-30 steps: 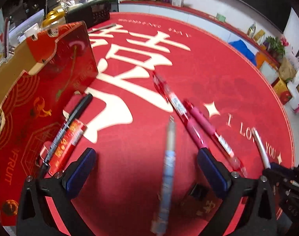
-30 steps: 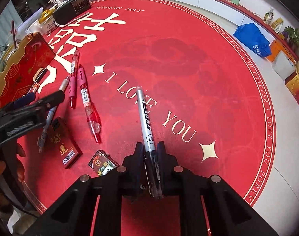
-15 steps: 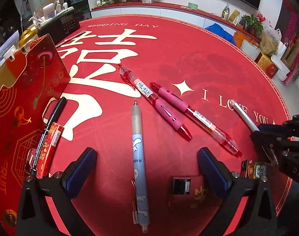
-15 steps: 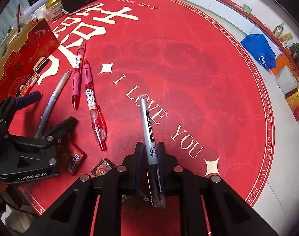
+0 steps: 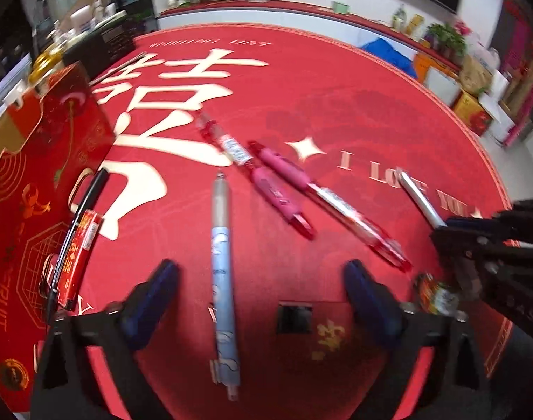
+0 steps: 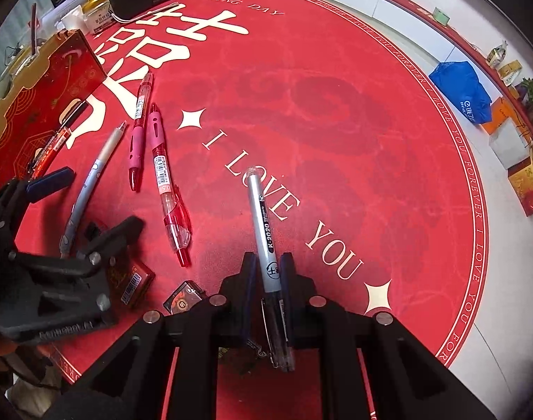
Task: Organize rigid objects
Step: 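Close the right tool on the white marker while the left tool lowers over the light blue pen, then close the left tool on the light blue pen, then carry the light blue pen and white marker in both tools into the box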
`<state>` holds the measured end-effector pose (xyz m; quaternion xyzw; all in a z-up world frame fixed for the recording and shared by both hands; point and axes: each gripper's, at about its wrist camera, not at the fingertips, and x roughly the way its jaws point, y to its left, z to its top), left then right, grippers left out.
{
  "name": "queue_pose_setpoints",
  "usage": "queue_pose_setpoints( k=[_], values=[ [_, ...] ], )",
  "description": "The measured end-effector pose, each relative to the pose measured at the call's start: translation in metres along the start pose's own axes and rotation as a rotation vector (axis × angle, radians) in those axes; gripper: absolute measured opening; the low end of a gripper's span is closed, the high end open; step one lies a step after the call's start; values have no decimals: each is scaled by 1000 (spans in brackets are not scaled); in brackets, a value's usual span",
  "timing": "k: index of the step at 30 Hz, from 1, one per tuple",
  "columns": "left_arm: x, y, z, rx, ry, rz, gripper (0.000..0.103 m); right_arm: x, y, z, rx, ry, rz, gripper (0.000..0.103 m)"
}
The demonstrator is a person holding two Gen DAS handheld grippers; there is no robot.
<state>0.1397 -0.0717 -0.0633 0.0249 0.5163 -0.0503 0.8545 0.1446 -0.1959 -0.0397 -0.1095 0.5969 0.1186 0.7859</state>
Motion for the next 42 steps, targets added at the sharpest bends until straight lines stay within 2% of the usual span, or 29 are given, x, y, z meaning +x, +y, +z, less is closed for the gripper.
queue_pose_setpoints(
  k=[1, 2, 3, 5, 7, 13, 26, 33, 37, 42],
  values=[
    [-4, -2, -1, 18, -8, -9, 66, 0, -1, -1, 17, 2, 11, 11],
    [-7, -3, -1, 31, -13, -16, 35, -1, -2, -2, 36, 0, 26, 11],
    [-9, -2, -1, 37, -9, -15, 11, -1, -3, -4, 51, -3, 35, 11],
    [-10, 6, -2, 12, 14, -58, 10, -5, -4, -10, 76, -18, 42, 11],
    [-14, 12, -7, -2, 15, -47, 10, -10, -4, -15, 91, -37, 47, 11],
    [-39, 23, -16, -53, -54, -21, 10, -31, -4, -27, 138, -92, 82, 11],
    [-89, 22, -25, -32, -182, 34, 10, -66, 17, -37, 189, -160, 138, 11],
    [-124, 37, -29, -49, -264, 60, 10, -90, 42, -28, 173, -208, 158, 11],
    [-143, 55, -30, -80, -310, 72, 10, -107, 69, -17, 118, -261, 122, 11],
    [-160, 80, -33, -116, -351, 102, 10, -123, 105, -3, 60, -299, 152, 11]
  ],
)
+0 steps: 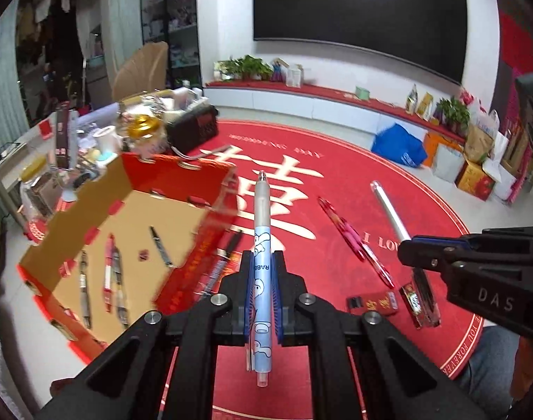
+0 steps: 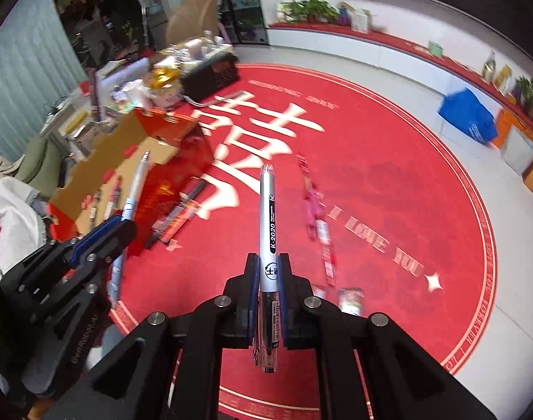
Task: Organize rigid objects
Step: 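Carry the light blue pen and white marker in both tools into the box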
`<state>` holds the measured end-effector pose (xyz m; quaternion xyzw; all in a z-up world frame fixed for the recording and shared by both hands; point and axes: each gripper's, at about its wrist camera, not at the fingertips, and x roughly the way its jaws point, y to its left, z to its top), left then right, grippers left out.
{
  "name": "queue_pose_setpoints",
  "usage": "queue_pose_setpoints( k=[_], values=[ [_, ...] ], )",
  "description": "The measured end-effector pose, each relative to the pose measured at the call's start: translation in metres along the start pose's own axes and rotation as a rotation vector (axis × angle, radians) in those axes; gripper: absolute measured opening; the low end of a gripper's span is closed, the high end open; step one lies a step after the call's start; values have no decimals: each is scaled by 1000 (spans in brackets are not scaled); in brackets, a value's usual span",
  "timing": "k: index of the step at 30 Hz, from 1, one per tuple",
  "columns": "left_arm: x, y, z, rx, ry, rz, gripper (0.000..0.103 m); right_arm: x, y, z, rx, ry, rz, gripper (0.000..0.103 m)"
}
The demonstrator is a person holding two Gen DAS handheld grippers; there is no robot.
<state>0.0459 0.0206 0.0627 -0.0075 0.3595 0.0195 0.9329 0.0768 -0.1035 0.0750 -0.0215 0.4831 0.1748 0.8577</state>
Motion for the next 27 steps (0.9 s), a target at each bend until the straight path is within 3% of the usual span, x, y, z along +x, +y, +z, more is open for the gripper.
queue_pose_setpoints(
  k=[8, 17, 27],
  values=[
    [-15, 60, 1, -55, -36, 103, 10, 8, 74, 29, -103, -24, 85, 11],
    [-5, 127, -1, -115, 3, 219, 10, 34, 149, 56, -190, -7, 190, 11],
    [14, 161, -4, -181, 22, 256, 10, 61, 186, 67, -236, 31, 205, 11]
  ],
)
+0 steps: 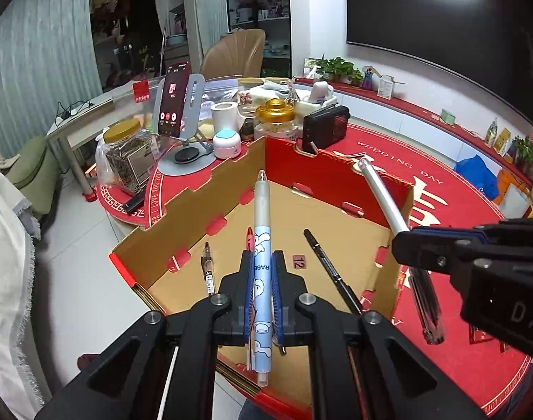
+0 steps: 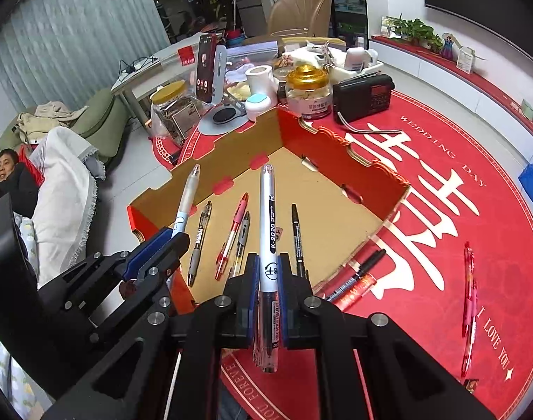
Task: Organize rigid objects
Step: 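Carry the light blue pen and white marker in both tools into the box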
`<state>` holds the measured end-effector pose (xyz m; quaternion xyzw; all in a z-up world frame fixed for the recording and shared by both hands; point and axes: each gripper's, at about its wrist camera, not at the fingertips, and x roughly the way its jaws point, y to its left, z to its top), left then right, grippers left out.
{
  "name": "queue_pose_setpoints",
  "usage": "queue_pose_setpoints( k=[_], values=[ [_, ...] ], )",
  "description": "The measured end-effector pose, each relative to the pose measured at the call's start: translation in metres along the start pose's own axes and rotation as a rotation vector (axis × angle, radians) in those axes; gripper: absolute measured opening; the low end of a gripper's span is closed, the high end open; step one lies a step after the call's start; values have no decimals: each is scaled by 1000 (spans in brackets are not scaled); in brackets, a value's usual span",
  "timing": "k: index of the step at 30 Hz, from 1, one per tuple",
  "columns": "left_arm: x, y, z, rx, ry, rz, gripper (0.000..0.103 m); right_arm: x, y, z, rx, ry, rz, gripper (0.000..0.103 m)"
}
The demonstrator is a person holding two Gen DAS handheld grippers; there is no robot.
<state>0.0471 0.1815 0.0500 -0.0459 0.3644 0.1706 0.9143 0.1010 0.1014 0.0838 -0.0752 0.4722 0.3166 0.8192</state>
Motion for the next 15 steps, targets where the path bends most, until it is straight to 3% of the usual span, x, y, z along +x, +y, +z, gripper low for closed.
queue_pose_setpoints(
  k=[15],
  values=[
    [17, 0, 0, -5, 18, 5, 10, 23, 3, 9, -9, 33, -17, 11]
  ],
)
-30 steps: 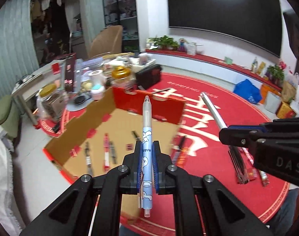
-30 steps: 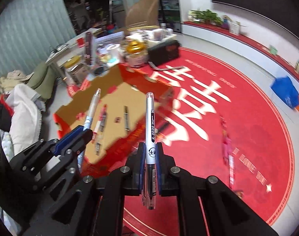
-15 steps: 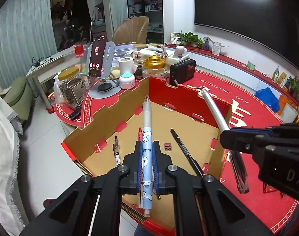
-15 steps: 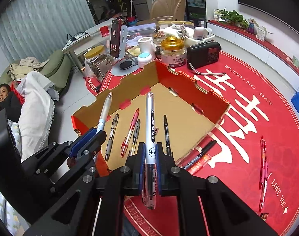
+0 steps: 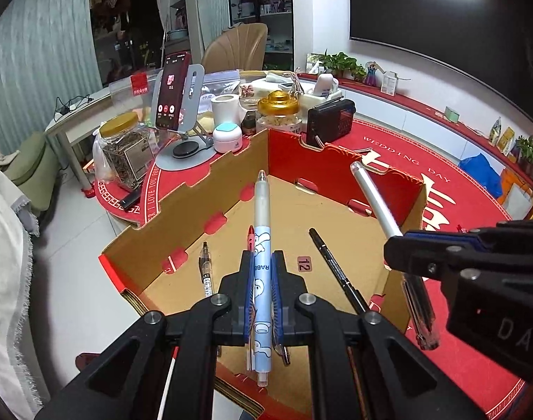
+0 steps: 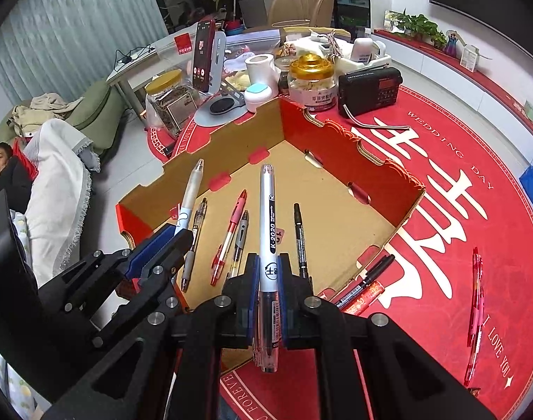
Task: Organize rigid objects
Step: 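Carry the light blue pen and white marker in both tools into the box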
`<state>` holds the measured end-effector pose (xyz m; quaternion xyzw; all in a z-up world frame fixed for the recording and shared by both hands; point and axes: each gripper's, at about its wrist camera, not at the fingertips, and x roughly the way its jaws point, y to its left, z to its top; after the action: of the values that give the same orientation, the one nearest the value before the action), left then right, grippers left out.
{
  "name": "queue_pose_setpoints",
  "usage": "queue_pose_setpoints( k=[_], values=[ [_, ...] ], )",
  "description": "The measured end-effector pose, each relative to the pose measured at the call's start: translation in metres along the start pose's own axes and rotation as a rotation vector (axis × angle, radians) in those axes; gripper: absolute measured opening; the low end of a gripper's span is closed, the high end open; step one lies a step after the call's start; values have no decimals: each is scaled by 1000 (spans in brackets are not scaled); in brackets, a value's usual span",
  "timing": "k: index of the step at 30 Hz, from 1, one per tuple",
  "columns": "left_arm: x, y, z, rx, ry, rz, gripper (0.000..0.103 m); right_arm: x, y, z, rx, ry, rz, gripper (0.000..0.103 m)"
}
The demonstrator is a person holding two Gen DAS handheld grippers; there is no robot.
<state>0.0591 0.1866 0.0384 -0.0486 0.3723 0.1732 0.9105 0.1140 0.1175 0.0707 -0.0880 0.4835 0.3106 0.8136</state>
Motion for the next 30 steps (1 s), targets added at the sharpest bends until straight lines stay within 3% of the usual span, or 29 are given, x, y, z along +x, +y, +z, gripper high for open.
queue_pose_setpoints(
  k=[30],
  values=[
    [48, 6, 7, -11, 83, 3, 10, 48, -14, 22, 28, 45, -32, 11]
  ],
)
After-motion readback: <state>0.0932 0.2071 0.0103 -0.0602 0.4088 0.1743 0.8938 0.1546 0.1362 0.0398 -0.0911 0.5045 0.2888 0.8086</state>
